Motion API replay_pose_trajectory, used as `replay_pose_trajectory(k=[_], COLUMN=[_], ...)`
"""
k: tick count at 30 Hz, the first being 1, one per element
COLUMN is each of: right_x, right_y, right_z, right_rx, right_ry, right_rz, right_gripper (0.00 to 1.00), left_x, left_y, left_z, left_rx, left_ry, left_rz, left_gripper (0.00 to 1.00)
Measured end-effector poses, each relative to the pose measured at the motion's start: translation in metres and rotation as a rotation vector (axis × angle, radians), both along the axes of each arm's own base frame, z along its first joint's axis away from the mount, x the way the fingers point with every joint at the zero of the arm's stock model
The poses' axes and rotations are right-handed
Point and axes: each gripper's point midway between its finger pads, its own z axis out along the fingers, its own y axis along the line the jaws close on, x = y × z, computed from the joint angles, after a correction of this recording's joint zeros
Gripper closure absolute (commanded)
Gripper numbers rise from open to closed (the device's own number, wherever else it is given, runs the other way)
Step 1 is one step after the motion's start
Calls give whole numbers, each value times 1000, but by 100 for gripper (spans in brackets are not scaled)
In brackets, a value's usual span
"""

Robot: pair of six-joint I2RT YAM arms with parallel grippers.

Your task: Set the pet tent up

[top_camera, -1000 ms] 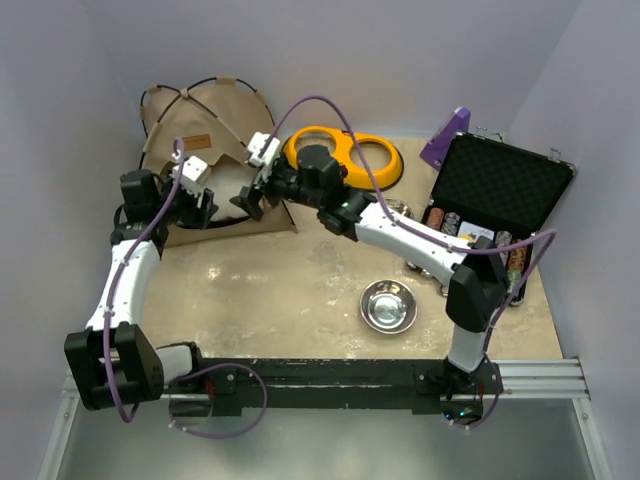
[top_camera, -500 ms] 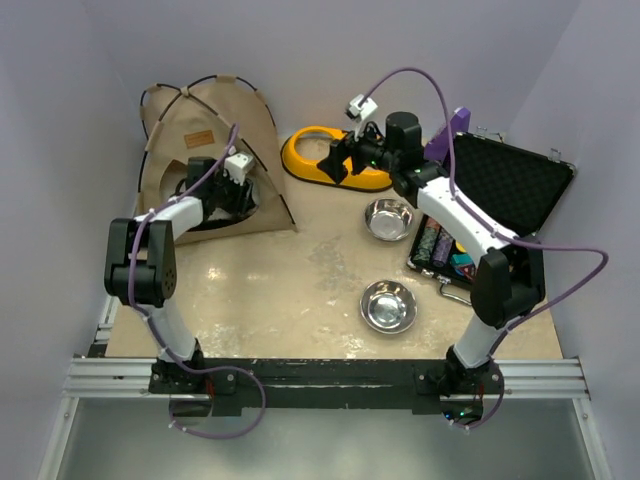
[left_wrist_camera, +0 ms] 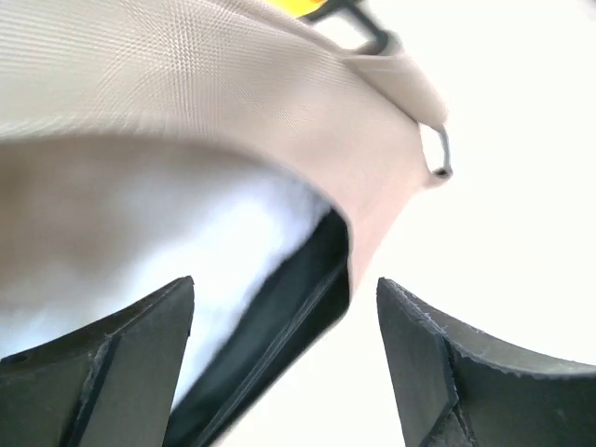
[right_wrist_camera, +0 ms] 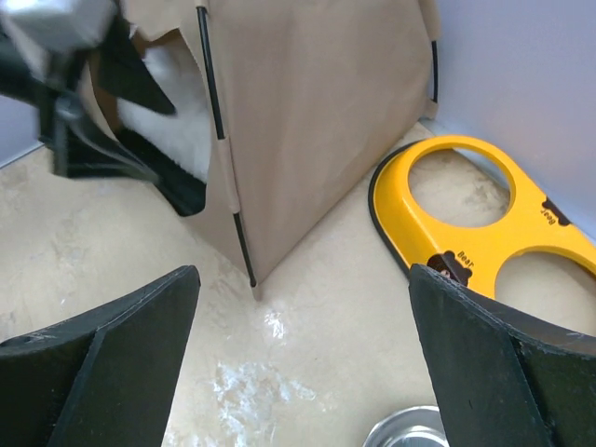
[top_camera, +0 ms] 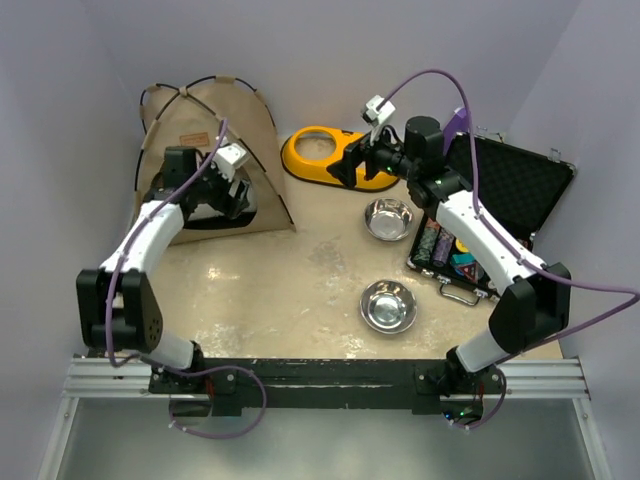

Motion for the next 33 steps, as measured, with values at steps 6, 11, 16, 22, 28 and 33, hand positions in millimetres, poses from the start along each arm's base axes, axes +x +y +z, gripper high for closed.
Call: replay_pose_trajectory(k=[6,11,16,22,28,33], right_x=[-12,-28,-48,-90,-122,-122], right_y=[-9,-28,-54,-98,-131,-145], right_z=[-9,-18,-59,-155,-198,-211], right_rx=[-52,-164,-348,-689,-918,-1001], right_ry=[29,15,50,144,99,43], right_rz=[-3,-17,-11,113,264,258], right_gripper=[1,2,4,8,10,14], left_x=[-49,-91,-125,-140,-124,-118], left_y=[42,49,36,16,6,1], left_z=[58,70,75,66,71,63], left_rx=[82,112,104,55,-9,-46], left_ry=[-79,-52,-31,38,91,158], left_rz=[20,15,-46,-128,-147,-131], left_gripper=[12,0,0,0,0,0])
